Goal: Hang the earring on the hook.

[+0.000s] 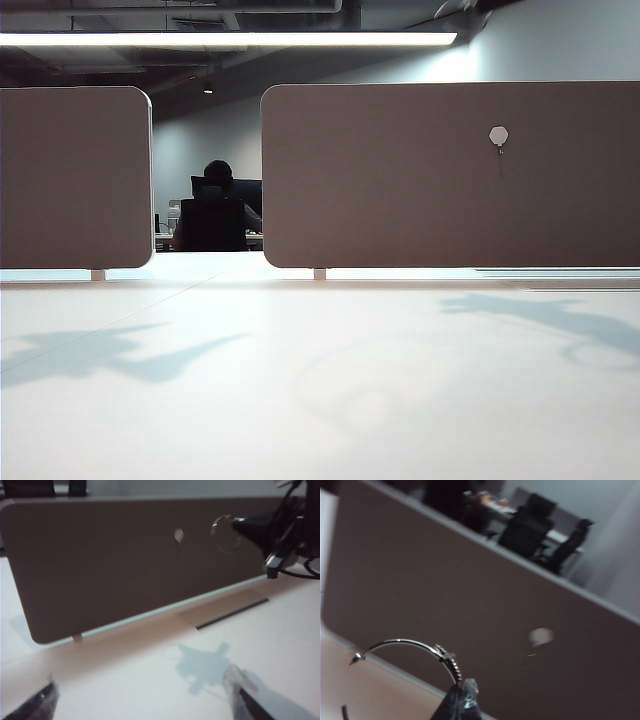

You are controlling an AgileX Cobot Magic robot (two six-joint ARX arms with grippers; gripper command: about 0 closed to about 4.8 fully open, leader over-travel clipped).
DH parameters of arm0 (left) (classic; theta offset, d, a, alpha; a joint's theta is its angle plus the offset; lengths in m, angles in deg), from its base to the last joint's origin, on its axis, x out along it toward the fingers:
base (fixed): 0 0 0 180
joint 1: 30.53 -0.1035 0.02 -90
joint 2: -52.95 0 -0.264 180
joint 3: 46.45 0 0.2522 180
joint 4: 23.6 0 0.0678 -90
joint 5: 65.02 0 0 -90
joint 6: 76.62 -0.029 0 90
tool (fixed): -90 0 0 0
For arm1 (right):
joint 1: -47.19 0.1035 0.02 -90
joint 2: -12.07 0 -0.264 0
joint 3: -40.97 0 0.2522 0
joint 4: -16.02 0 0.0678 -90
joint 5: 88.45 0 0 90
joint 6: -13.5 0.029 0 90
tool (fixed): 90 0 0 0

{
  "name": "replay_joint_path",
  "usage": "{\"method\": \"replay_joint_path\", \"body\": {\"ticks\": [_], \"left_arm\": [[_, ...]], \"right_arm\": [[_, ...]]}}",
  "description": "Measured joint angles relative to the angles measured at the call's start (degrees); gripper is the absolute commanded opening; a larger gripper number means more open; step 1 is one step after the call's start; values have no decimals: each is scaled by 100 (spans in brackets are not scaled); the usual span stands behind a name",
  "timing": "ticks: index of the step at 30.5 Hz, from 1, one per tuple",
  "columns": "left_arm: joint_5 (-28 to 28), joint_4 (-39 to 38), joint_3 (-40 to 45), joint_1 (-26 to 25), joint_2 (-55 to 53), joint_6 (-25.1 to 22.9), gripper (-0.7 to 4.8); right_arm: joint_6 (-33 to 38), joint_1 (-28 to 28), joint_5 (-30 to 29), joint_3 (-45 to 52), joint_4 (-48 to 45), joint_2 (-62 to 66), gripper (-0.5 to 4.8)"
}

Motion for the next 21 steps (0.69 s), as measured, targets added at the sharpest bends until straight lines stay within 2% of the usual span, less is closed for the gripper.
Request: {"method": "replay_joint_path", "body": {"ticks": [4, 9, 13, 21], "left_arm": [[-358, 76, -608, -503, -706, 22, 479], [-457, 155, -1209, -616, -1799, 2, 479], [-505, 361, -1394, -636, -2413, 7, 479], [-542, 629, -1384, -623, -3029, 7, 479]], "right_arm": [[0, -678, -249, -881, -46, 846, -6], [0, -1202, -361, -1985, -164, 2127, -6], [-26, -1460, -597, -2951, -363, 3167, -6], [-70, -1523, -1095, -5001, -372, 5036, -6]]}}
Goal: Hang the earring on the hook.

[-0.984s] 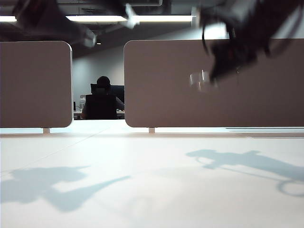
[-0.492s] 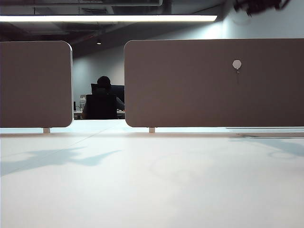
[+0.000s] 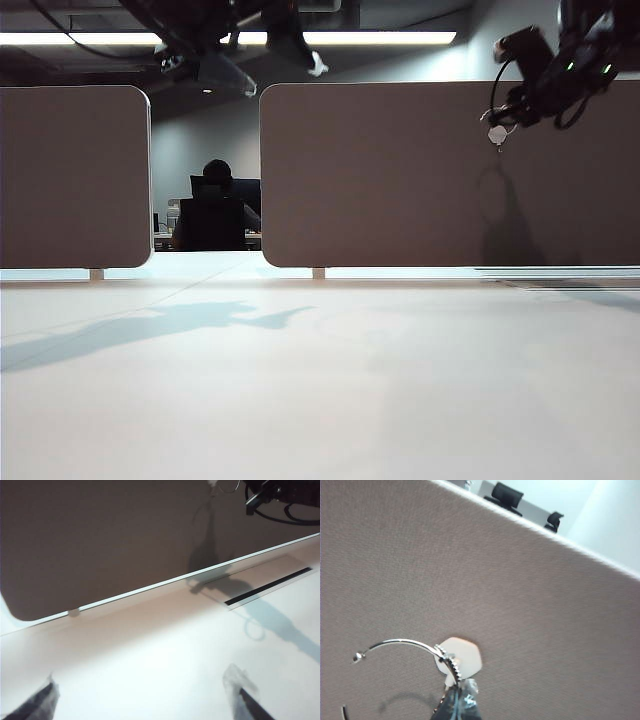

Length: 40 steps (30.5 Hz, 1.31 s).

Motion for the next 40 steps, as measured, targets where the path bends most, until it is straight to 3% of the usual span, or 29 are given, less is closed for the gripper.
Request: {"method": "replay_joint_path", "body": {"ticks": [6, 17, 40], "left_arm": [[66, 61, 0, -2, -39, -9, 479], [70, 70, 0, -4, -39, -243, 479], [96, -221, 0, -4, -39, -245, 479]], "right_arm": [[-166, -24, -13, -704, -66, 796, -6], [-428, -39, -13, -704, -101, 964, -6], [-522, -44, -35, -697, 118, 1169, -6]]}}
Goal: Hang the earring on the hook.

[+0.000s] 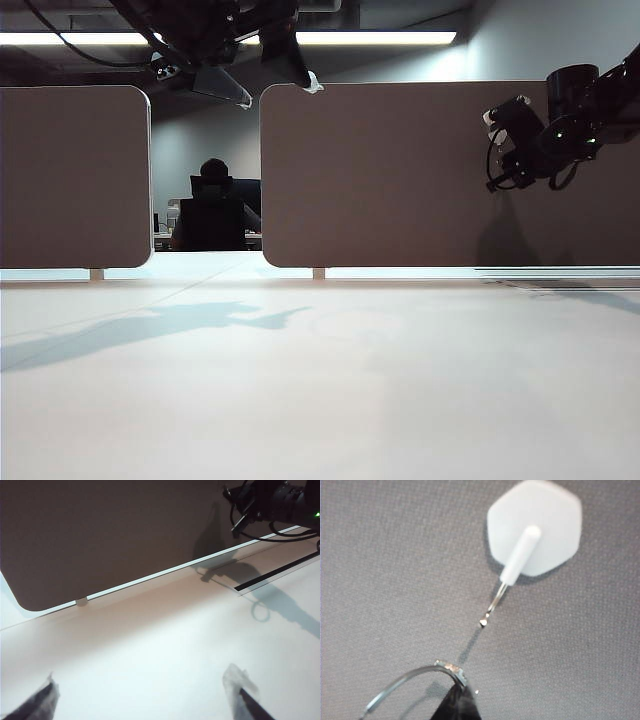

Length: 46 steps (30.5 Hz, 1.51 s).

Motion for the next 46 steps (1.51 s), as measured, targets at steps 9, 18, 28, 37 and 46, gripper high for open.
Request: {"method": "replay_joint_path", "body": {"ticks": [9, 18, 28, 37, 46], "left_arm": [[101, -11, 0, 0, 0, 0, 479], [103, -11, 0, 0, 0, 0, 479], [103, -11, 0, 0, 0, 0, 479], [103, -15, 0, 0, 0, 2, 479], [116, -116, 0, -2, 2, 2, 479]], "right_arm": [[308, 4, 116, -4, -260, -109, -6], [855, 9, 122, -48, -162, -603, -6], [1167, 7, -352, 4, 1097, -671, -6], [793, 120, 1810, -20, 1622, -1235, -6], [258, 509, 2780, -17, 1235, -1309, -6]]}}
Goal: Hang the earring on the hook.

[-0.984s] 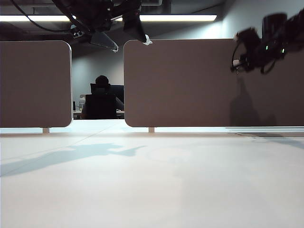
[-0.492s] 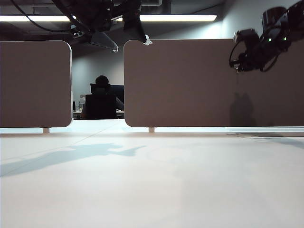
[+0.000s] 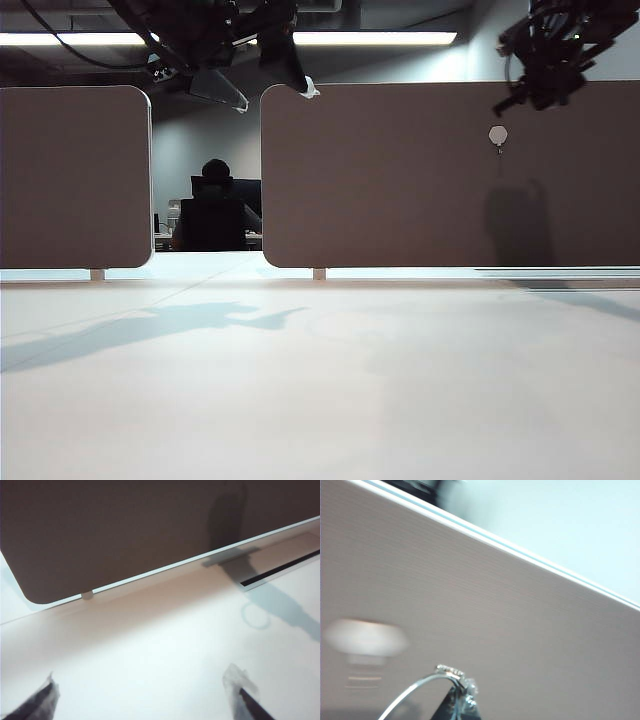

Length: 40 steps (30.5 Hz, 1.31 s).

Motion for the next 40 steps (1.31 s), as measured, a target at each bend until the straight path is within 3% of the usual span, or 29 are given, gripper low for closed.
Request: {"method": "replay_joint_path", "body": {"ticks": [3, 8, 15, 17, 21, 28, 32, 40], "left_arm": [[-7, -4, 0, 0, 0, 0, 479], [-111, -24, 0, 0, 39, 0, 479], [-258, -339, -13, 2, 595, 0, 479], [-256, -522, -11, 0, 717, 0, 479], [-260, -802, -11, 0, 1032, 0, 479], [-133, -1082, -11, 0, 1270, -2, 479], [-125, -1364, -11, 0, 1270, -4, 479], [-116, -1617, -7, 0, 1261, -4, 479]], "right_arm": [[339, 173, -778, 0, 407, -52, -6], [951, 544, -1497, 0, 1491, -140, -6], [1331, 894, -3128, 7, 3460, -251, -6], [1390, 1027, -3228, 114, 3720, -254, -6], [1349, 1311, -2933, 474, 3770, -249, -6], [680, 1423, -741, 1556, 2813, -249, -6], [409, 1325, 66, 2070, 2282, -219, -6], [2, 1355, 175, 2693, 2192, 11, -6]]}}
